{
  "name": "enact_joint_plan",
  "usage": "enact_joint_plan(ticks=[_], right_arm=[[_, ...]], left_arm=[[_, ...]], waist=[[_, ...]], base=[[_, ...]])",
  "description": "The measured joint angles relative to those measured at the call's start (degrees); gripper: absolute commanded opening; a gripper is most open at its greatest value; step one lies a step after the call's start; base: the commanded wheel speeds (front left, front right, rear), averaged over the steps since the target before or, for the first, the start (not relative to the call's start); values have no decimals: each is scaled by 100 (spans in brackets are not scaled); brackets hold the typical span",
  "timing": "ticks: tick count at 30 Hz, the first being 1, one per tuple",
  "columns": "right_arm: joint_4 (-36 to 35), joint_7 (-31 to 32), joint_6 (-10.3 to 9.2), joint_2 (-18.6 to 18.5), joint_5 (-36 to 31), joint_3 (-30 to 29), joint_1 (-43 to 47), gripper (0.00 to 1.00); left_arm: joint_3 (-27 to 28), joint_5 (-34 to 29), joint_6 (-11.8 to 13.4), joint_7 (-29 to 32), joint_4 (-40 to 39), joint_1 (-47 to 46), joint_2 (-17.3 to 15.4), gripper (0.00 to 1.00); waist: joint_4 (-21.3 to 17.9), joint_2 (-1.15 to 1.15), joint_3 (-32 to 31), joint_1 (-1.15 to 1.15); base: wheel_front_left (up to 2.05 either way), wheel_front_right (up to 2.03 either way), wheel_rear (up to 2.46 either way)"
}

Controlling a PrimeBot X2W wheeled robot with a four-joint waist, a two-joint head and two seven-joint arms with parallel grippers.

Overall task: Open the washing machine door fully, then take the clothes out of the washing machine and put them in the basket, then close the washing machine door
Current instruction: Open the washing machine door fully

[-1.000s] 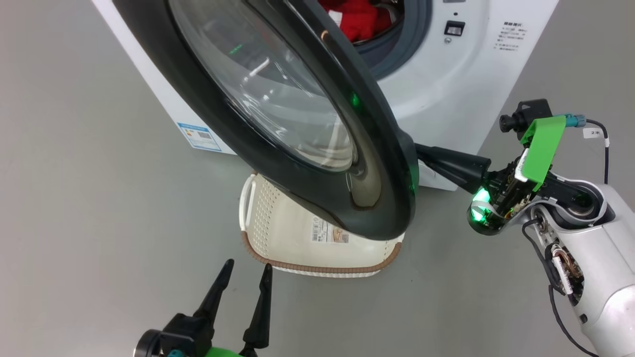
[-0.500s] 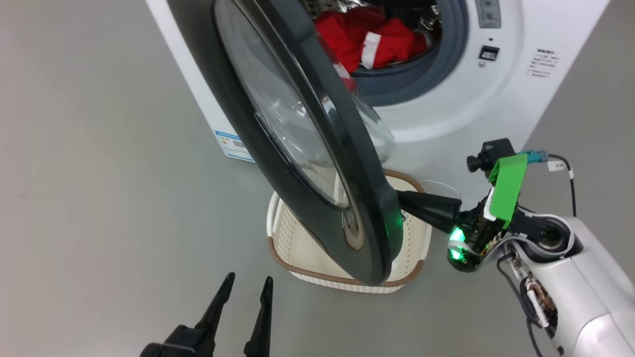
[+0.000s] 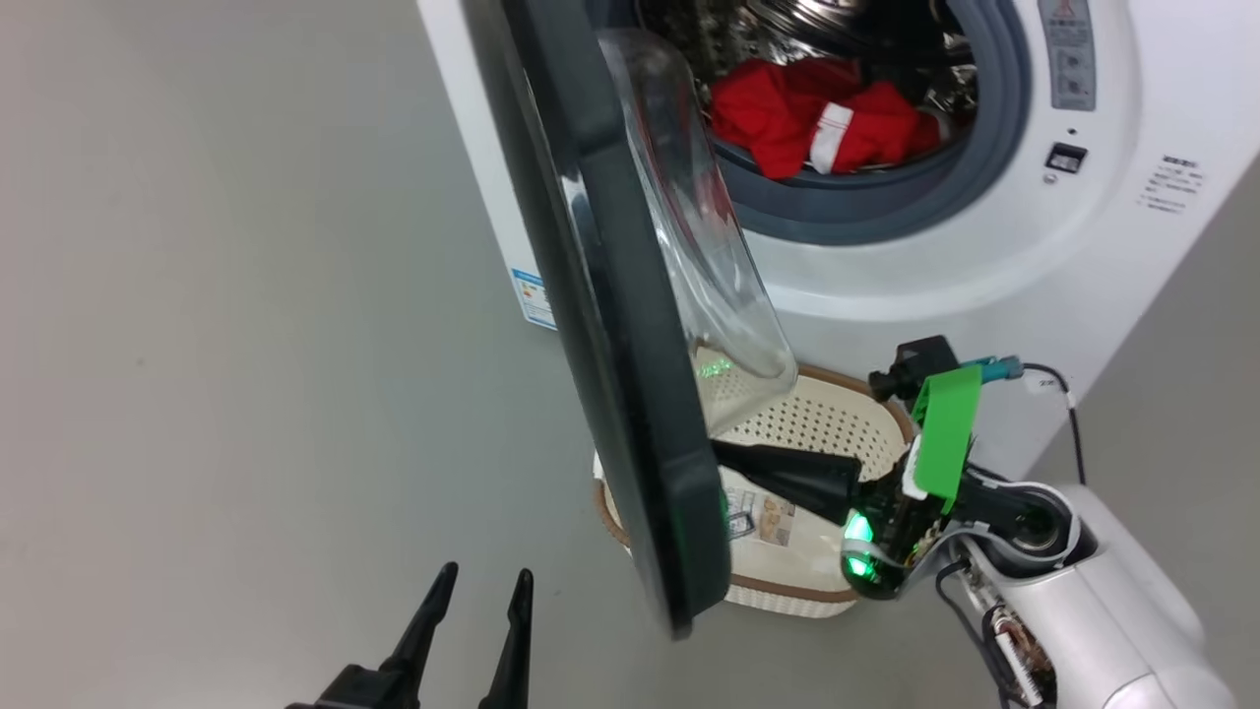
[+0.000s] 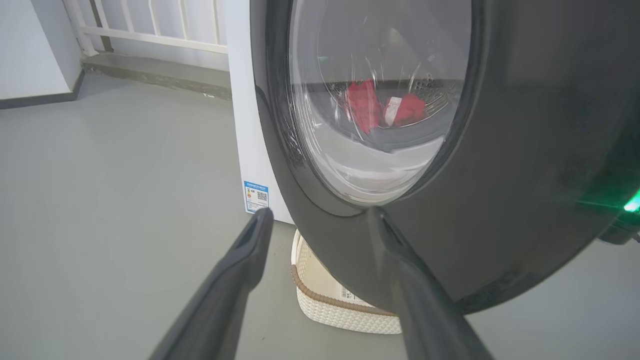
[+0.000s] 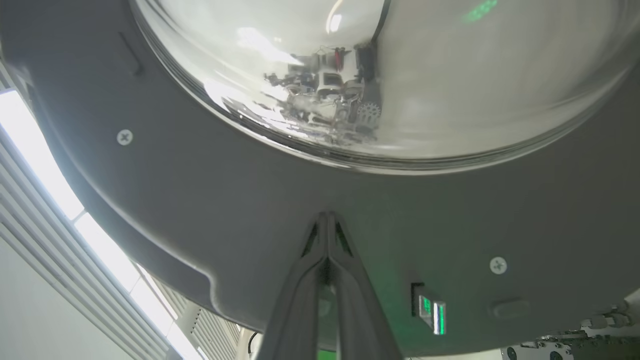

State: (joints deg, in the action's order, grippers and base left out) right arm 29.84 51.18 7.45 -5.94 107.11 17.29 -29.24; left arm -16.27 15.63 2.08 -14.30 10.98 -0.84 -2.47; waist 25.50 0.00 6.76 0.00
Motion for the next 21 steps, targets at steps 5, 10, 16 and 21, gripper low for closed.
enact_joint_plan(ticks=[5,10,16,21], right_arm=[[-33,-1,0,93,-32,47,106,0],[-64,-26,0,101,-32,167,138,0],[-100,-33,0,162,1,392,136,0],[-141,-136,0,160,186,615,114,0]], left_arm=[[55,-25,0,0,-2,5,-1,100],[138,-43,11,0,-32,104,-2,100],[237,-41,101,0,-146,122,-8,100],[271,-34,151,0,-219,135,-8,100]], waist=[[199,0,-93,0],[392,0,-164,0],[471,0,-164,0],[489,0,-141,0]], base=[[0,0,0],[0,0,0],[0,0,0],[0,0,0]])
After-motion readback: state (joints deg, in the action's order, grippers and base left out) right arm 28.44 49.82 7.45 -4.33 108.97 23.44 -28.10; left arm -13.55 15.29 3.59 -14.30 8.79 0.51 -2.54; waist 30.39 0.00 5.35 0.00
